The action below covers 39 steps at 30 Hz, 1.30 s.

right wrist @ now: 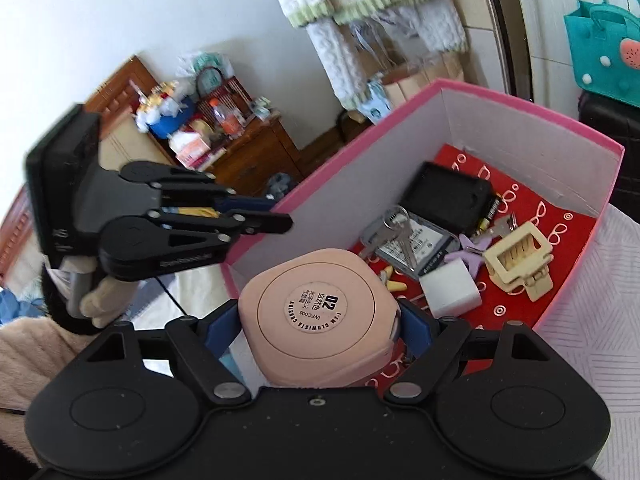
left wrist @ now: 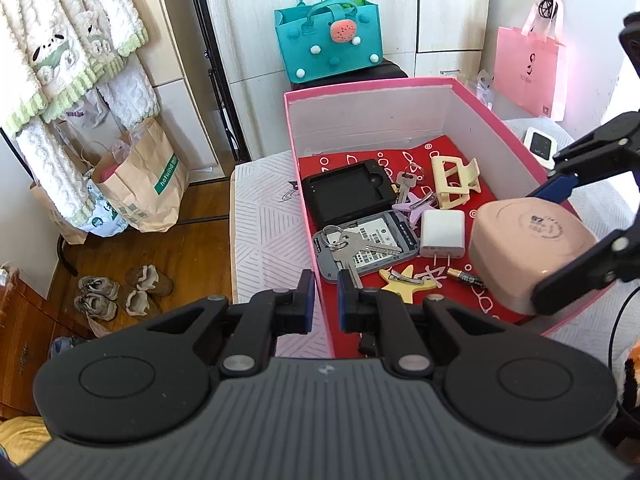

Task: Organize rigid objects
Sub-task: 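Carry the peach compact into the pink box and open the right gripper, then move the right gripper to the white Wi-Fi router on the table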

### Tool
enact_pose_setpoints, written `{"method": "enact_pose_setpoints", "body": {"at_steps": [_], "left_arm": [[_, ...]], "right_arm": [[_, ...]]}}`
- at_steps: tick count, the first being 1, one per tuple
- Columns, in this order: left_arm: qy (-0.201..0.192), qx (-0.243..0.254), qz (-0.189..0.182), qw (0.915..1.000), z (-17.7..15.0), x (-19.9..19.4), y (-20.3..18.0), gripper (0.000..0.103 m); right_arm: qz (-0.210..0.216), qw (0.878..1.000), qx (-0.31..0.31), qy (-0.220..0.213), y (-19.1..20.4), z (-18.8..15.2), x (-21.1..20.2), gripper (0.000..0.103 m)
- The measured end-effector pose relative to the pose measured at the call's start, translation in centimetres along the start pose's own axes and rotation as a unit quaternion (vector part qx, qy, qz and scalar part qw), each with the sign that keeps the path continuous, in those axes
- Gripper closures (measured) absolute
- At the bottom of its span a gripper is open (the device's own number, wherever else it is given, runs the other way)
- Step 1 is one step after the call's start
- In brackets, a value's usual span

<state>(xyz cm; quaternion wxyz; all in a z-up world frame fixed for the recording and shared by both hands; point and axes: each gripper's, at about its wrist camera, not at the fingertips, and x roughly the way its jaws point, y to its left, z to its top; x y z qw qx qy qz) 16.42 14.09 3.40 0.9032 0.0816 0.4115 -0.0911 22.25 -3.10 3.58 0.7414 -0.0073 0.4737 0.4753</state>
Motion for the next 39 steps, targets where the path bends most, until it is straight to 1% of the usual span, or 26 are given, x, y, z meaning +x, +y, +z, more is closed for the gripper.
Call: {"method": "enact_pose_setpoints", "body": {"at_steps": [4, 6, 8, 9, 11, 13, 16, 19, 21, 24, 26, 28, 31, 34, 36, 39], "left_arm": [[0.0, -0.001, -0.001, 1.0, 0.1, 0.0, -0.1, 0.094], [0.0, -0.002, -0.001, 1.0, 0.1, 0.0, -0.1, 0.094], [0.003, -0.003, -0.002, 1.0, 0.1, 0.0, -0.1, 0.094], [0.004, -0.002, -0.002, 1.0, 0.2, 0.0, -0.1, 0.094], [0.006, -0.001, -0.002, 1.0, 0.3, 0.0, -0.1, 0.093], [0.006, 0.001, 0.0, 1.0, 0.3, 0.0, -0.1, 0.092], [0.004, -0.001, 0.0, 1.0, 0.2, 0.0, -0.2, 0.091], [0.003, -0.006, -0.003, 1.0, 0.1, 0.0, 0.0, 0.091], [0.003, -0.006, -0.003, 1.0, 0.2, 0.0, 0.0, 0.091], [0.002, -0.006, -0.001, 1.0, 0.1, 0.0, 0.1, 0.091], [0.003, -0.008, -0.001, 1.0, 0.2, 0.0, 0.2, 0.091], [0.004, -0.011, -0.001, 0.9999, 0.2, 0.0, 0.3, 0.091], [0.004, -0.012, -0.001, 0.9999, 0.2, 0.0, 0.3, 0.091], [0.004, -0.012, 0.002, 0.9999, 0.2, 0.1, 0.2, 0.091], [0.005, -0.013, 0.002, 0.9999, 0.2, 0.1, 0.3, 0.091], [0.004, -0.011, 0.002, 0.9999, 0.3, 0.1, 0.3, 0.091]], "right_arm": [[-0.035, 0.999, -0.013, 0.03, 0.0, 0.2, 1.2, 0.017], [-0.062, 0.997, -0.02, 0.046, 0.2, 0.1, 2.0, 0.017], [-0.084, 0.993, -0.049, 0.064, 0.7, -0.1, 2.5, 0.018], [-0.088, 0.992, -0.054, 0.065, 0.9, -0.2, 2.3, 0.017], [-0.097, 0.992, -0.053, 0.056, 1.2, -0.4, 1.6, 0.017], [-0.104, 0.992, -0.065, 0.041, 1.6, -0.6, 0.6, 0.017], [-0.111, 0.992, -0.057, 0.002, 1.3, -0.9, -1.4, 0.017], [-0.116, 0.991, -0.045, -0.048, 0.5, -1.6, -3.9, 0.017], [-0.135, 0.986, -0.036, -0.087, -0.4, -2.2, -5.7, 0.017], [-0.173, 0.974, -0.027, -0.142, -2.2, -3.3, -8.2, 0.017], [-0.203, 0.965, -0.016, -0.164, -3.9, -4.1, -9.4, 0.015], [-0.229, 0.958, 0.001, -0.174, -5.9, -5.0, -10.2, 0.014], [-0.268, 0.947, 0.025, -0.177, -8.9, -6.3, -10.3, 0.014], [-0.299, 0.939, 0.063, -0.156, -12.1, -7.4, -9.3, 0.014], [-0.304, 0.936, 0.097, -0.146, -14.2, -8.0, -8.7, 0.014], [-0.295, 0.932, 0.16, -0.14, -17.1, -8.8, -8.0, 0.014]]}}
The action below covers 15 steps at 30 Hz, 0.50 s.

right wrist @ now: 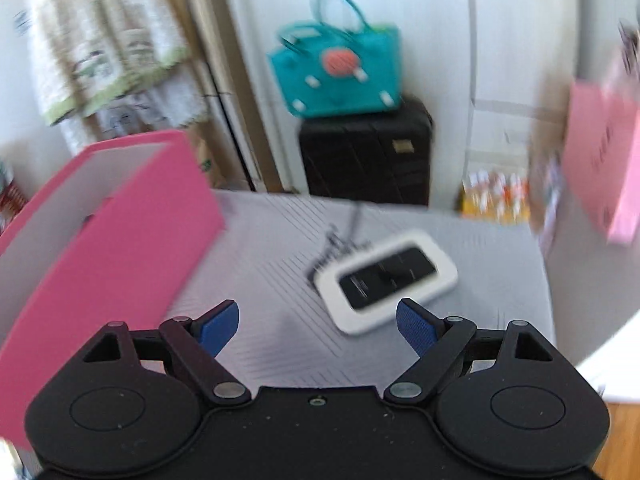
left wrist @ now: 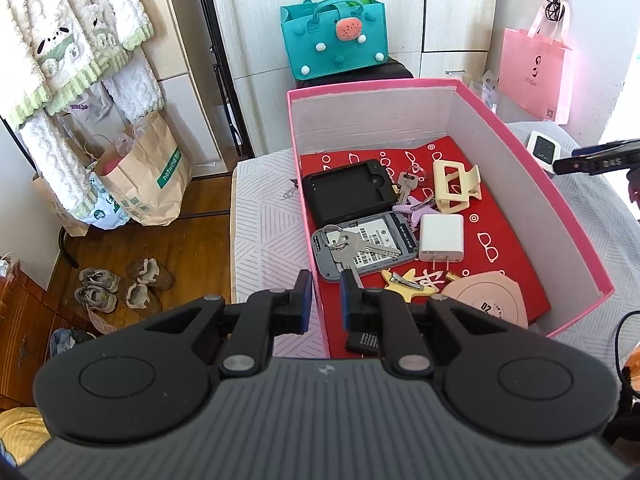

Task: Organize rigid objects
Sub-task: 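Move the right gripper to the white Wi-Fi router on the table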

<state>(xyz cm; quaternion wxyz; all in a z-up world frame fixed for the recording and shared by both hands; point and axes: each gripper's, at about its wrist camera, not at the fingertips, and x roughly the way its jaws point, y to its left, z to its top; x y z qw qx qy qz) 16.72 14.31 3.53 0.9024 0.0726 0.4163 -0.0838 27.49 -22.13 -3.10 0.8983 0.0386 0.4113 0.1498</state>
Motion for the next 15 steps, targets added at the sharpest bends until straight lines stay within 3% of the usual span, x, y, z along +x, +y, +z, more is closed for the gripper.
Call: {"method": "enact_pose_setpoints", "body": {"at_steps": [6, 11, 15], "left_arm": [[0.0, 0.001, 0.0, 1.0, 0.0, 0.0, -0.1, 0.091], [-0.001, 0.001, 0.001, 1.0, -0.1, 0.0, -0.2, 0.091], [-0.002, 0.0, 0.0, 1.0, -0.2, 0.0, -0.2, 0.091]], "right_arm": [[-0.014, 0.999, 0.05, 0.017, -2.0, -0.3, 3.4, 0.012], [-0.032, 0.999, 0.016, -0.009, -1.4, 0.4, 5.4, 0.003], [-0.048, 0.998, -0.018, -0.035, -0.2, 0.9, 6.8, 0.002]]}}
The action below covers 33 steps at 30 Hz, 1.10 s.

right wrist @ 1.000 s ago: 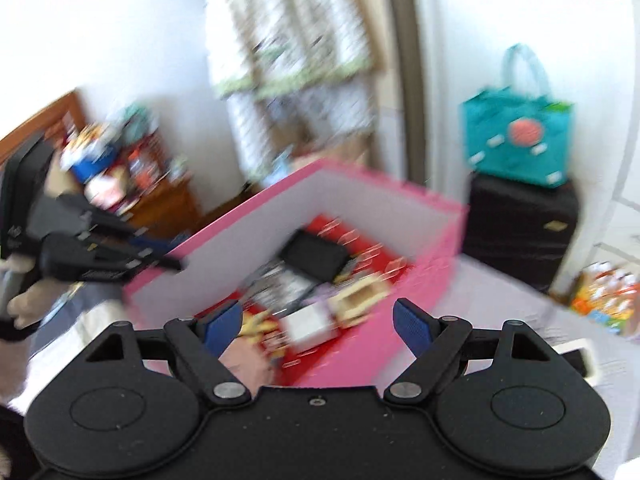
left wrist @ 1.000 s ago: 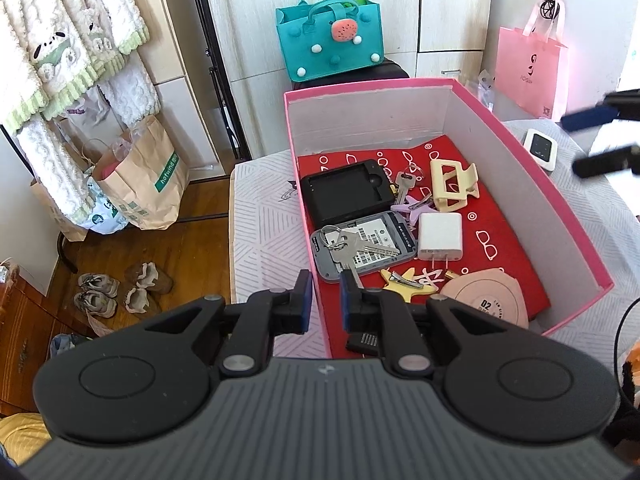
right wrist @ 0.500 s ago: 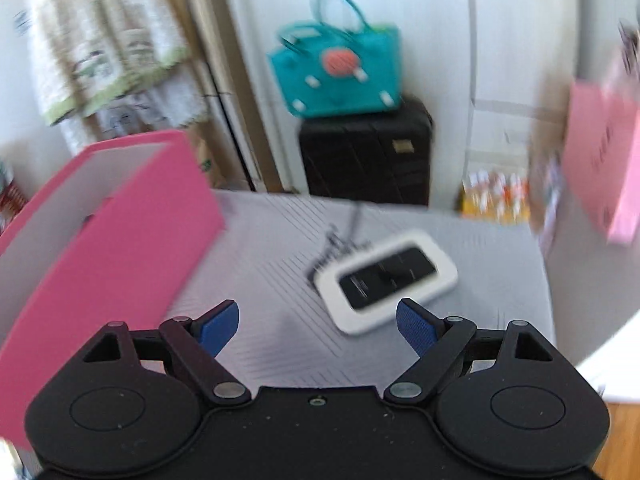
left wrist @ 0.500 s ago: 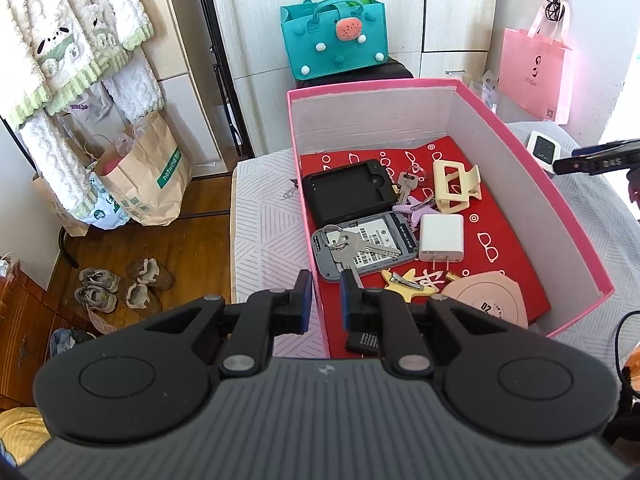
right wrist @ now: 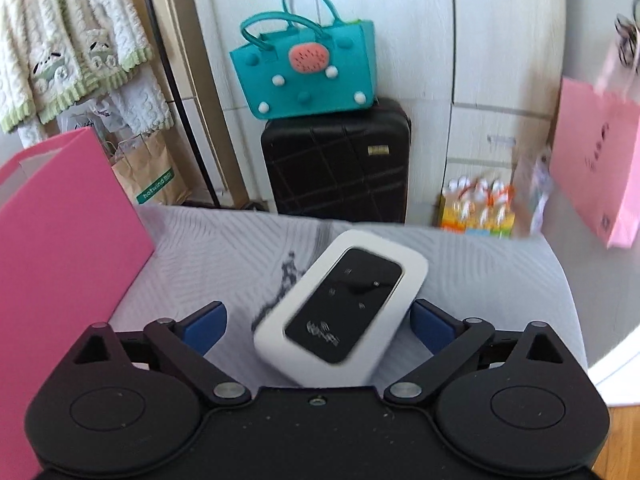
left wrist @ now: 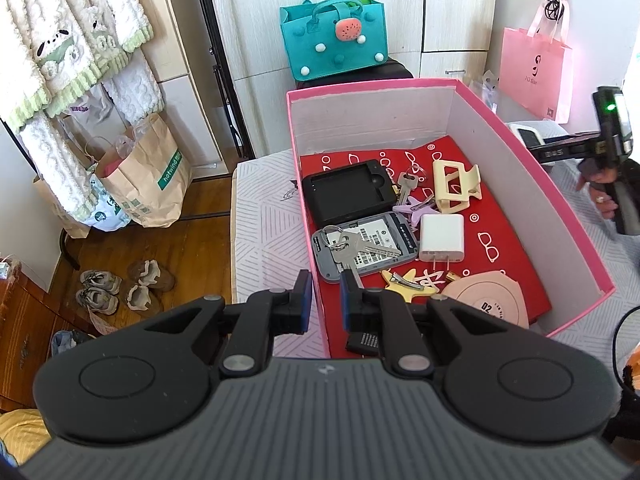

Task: Organize rigid objects
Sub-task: 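Move the right gripper to the white Wi-Fi router on the table, then grasp the white Wi-Fi router with the right gripper, then carry the white router into the pink box and open the right gripper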

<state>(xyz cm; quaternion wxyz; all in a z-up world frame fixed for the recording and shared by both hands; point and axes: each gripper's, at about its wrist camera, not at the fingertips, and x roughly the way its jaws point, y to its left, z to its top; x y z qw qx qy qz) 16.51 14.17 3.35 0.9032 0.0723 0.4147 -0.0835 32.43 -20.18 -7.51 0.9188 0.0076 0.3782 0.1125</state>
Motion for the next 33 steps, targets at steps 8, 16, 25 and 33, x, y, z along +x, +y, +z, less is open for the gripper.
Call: {"method": "enact_pose_setpoints", "body": {"at_steps": [8, 16, 25, 33], "left_arm": [[0.0, -0.002, -0.002, 1.0, 0.0, 0.1, 0.0, 0.091], [-0.001, -0.004, -0.004, 1.0, 0.1, 0.1, 0.0, 0.091], [0.0, -0.007, -0.004, 1.0, 0.0, 0.1, 0.0, 0.091], [-0.003, -0.014, 0.002, 0.9999, 0.1, 0.0, 0.0, 0.091]], "right_arm": [[0.043, 0.993, -0.103, -0.03, 2.8, 0.2, 0.8, 0.021], [0.045, 0.994, -0.1, -0.006, 2.8, 0.1, -0.7, 0.022], [0.026, 0.992, -0.123, 0.031, 4.0, -0.1, -2.0, 0.038], [0.015, 0.987, -0.149, -0.05, 5.6, 0.2, -8.7, 0.038]]}}
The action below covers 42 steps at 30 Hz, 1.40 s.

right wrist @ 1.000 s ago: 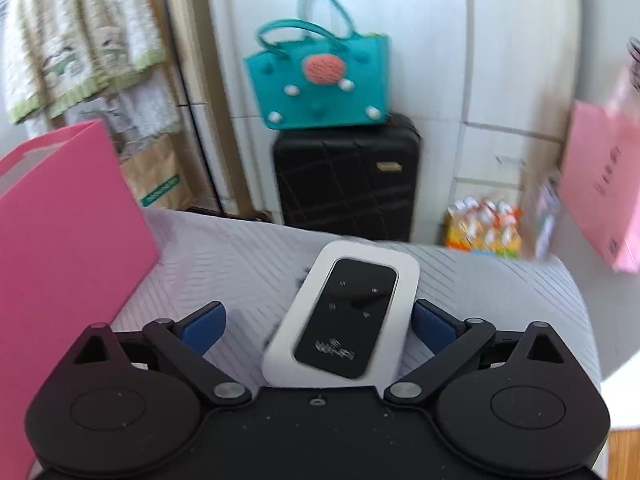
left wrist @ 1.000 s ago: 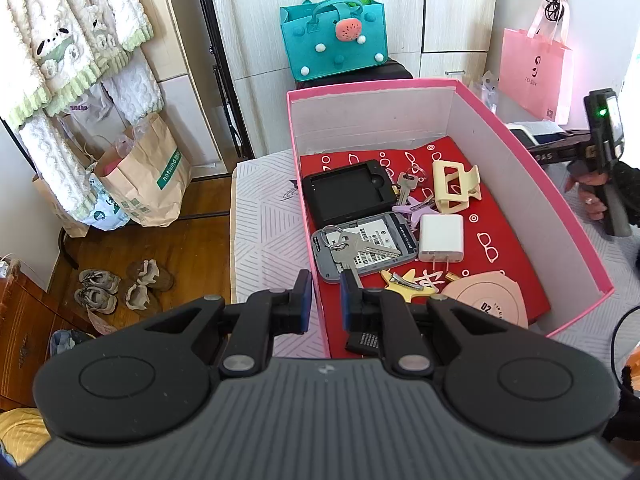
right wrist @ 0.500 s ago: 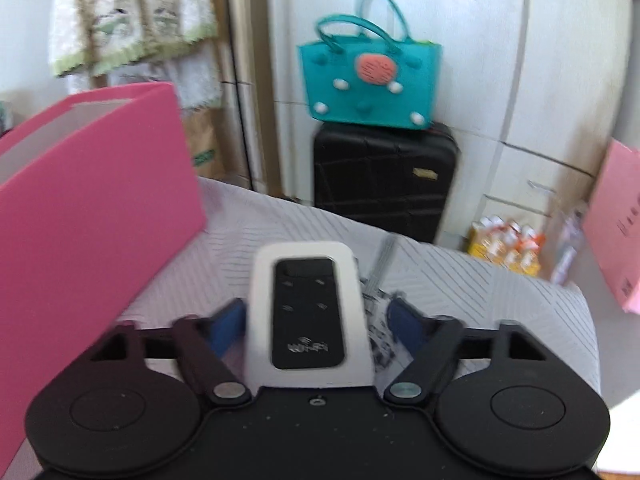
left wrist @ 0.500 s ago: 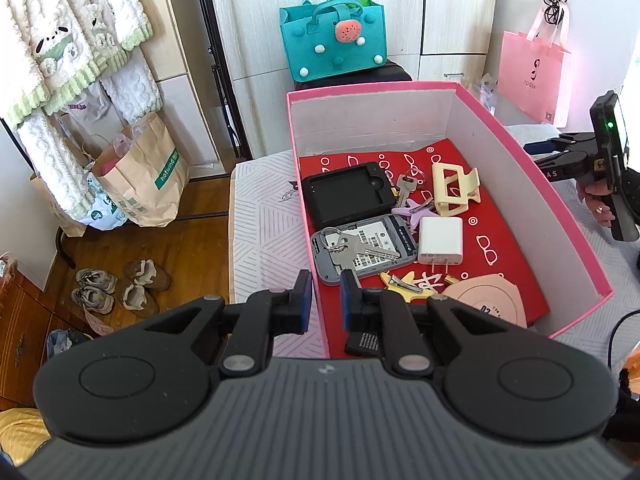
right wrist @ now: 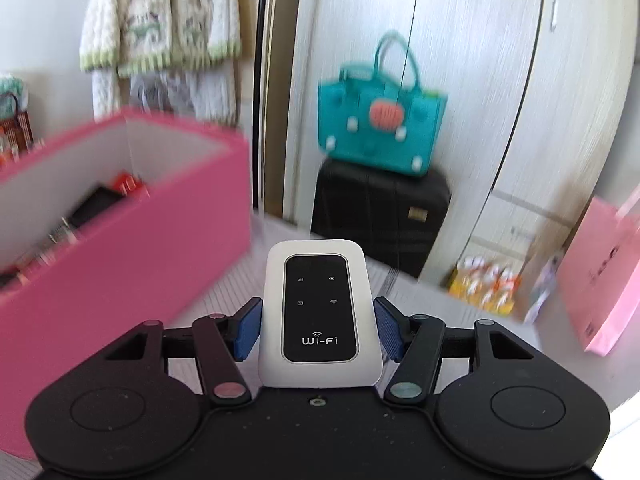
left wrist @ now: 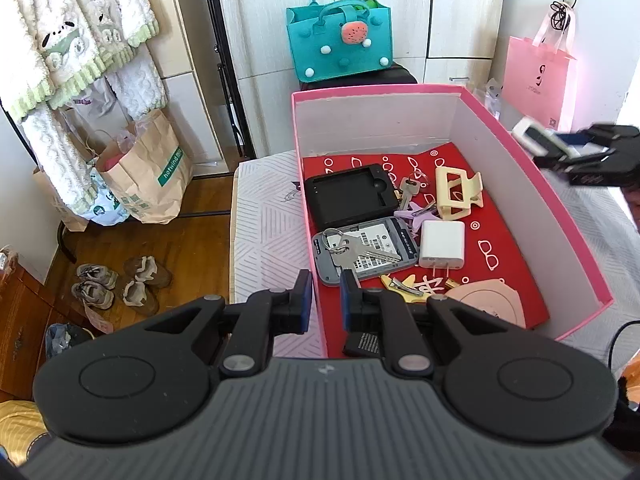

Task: Organize rigid objects
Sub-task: 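Carry the white router into the pink box and open the right gripper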

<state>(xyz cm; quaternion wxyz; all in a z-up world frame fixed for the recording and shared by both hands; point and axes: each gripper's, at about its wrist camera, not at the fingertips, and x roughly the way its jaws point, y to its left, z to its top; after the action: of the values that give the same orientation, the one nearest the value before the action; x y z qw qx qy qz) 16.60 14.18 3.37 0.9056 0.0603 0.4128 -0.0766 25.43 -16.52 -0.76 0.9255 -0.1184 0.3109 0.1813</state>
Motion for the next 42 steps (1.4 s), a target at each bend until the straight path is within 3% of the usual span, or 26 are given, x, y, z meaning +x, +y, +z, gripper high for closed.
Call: {"method": "enact_pose_setpoints", "body": {"at_steps": [9, 13, 18, 22, 25, 28, 34, 39, 42], "left_arm": [[-0.005, -0.007, -0.005, 1.0, -0.2, -0.1, 0.3, 0.091], [-0.004, -0.009, -0.007, 0.9999, -0.1, -0.1, 0.3, 0.091], [0.003, -0.013, 0.0, 0.9999, 0.1, 0.3, 0.1, 0.091], [0.003, -0.02, 0.003, 0.9998, 0.2, 0.3, 0.0, 0.091], [0.003, -0.023, 0.002, 0.9997, 0.3, 0.2, 0.2, 0.091], [0.002, -0.041, 0.0, 0.9992, 0.3, 0.3, 0.6, 0.091], [0.0, -0.036, 0.004, 0.9994, 0.4, 0.0, 0.3, 0.091], [0.0, -0.029, 0.008, 0.9995, 0.5, 0.0, 0.1, 0.091], [-0.001, -0.033, 0.005, 0.9994, 0.4, 0.0, 0.2, 0.091]], "right_arm": [[0.001, 0.995, -0.018, -0.097, 2.1, 3.6, -7.3, 0.038], [0.067, 0.992, -0.021, -0.109, 3.6, 5.3, -8.3, 0.038], [0.132, 0.984, -0.058, -0.102, 7.2, 6.6, -6.6, 0.038], [0.171, 0.98, -0.081, -0.067, 10.2, 8.2, -3.8, 0.038], [0.204, 0.976, -0.082, -0.009, 11.6, 9.5, -0.6, 0.038], [0.261, 0.962, -0.025, 0.071, 11.9, 10.4, 3.2, 0.038], [0.227, 0.967, -0.009, 0.116, 13.1, 11.0, 7.9, 0.038], [0.211, 0.966, -0.006, 0.15, 12.9, 10.3, 9.4, 0.038], [0.179, 0.979, 0.004, 0.095, 11.3, 10.5, 7.3, 0.038]]}}
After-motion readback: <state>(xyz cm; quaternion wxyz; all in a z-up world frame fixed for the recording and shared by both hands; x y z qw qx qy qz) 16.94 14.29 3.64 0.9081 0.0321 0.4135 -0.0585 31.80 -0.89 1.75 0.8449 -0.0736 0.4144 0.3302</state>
